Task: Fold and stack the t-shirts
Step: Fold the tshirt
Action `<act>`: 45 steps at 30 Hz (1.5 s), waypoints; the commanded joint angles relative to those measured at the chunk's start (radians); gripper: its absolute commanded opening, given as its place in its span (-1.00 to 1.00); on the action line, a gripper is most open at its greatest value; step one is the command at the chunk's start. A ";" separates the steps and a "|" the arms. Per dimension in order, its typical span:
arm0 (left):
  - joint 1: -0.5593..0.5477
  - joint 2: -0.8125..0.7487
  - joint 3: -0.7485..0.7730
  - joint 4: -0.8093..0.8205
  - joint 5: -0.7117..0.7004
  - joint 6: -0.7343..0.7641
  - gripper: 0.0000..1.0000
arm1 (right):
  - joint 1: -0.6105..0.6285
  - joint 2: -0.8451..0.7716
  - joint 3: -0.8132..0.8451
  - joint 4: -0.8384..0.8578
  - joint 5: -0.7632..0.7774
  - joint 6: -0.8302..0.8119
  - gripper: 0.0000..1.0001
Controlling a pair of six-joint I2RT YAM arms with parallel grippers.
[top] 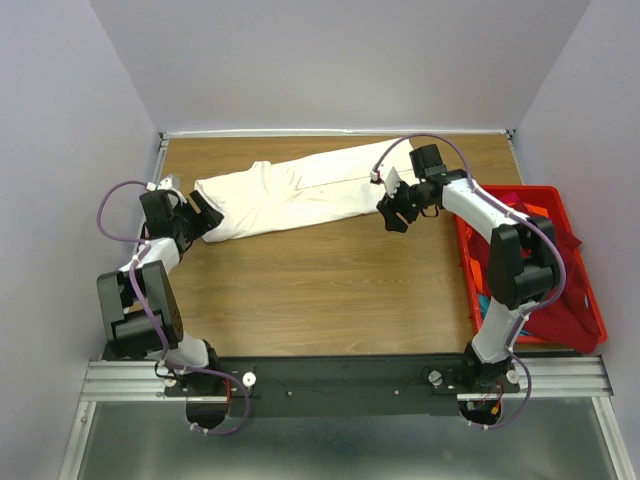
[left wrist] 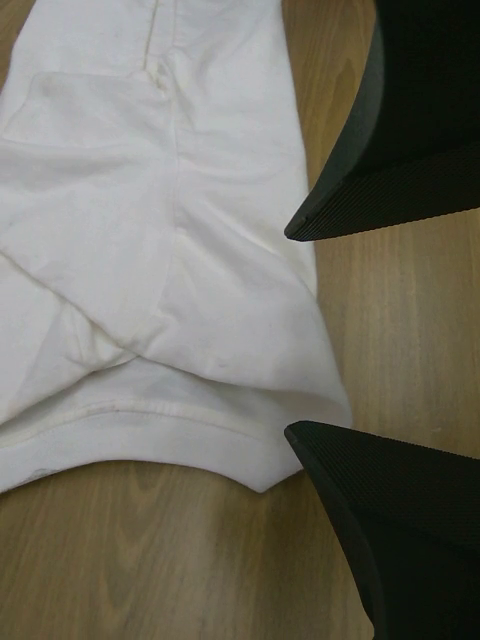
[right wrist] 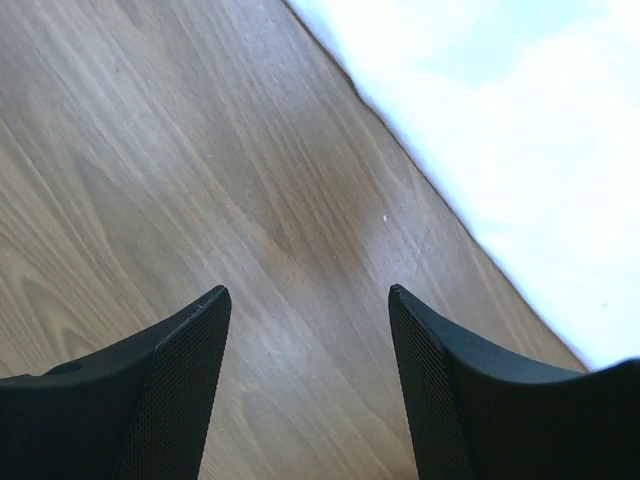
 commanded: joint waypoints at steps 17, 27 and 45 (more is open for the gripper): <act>-0.023 0.227 0.186 -0.174 0.007 0.244 0.38 | -0.117 -0.016 -0.010 0.049 0.002 0.134 0.42; -0.050 0.286 0.226 -0.200 -0.007 0.261 0.17 | -0.135 0.140 0.220 0.047 0.112 0.261 0.36; -0.049 0.151 0.151 -0.191 0.037 0.264 -0.15 | -0.243 0.421 0.532 0.009 0.272 0.530 0.10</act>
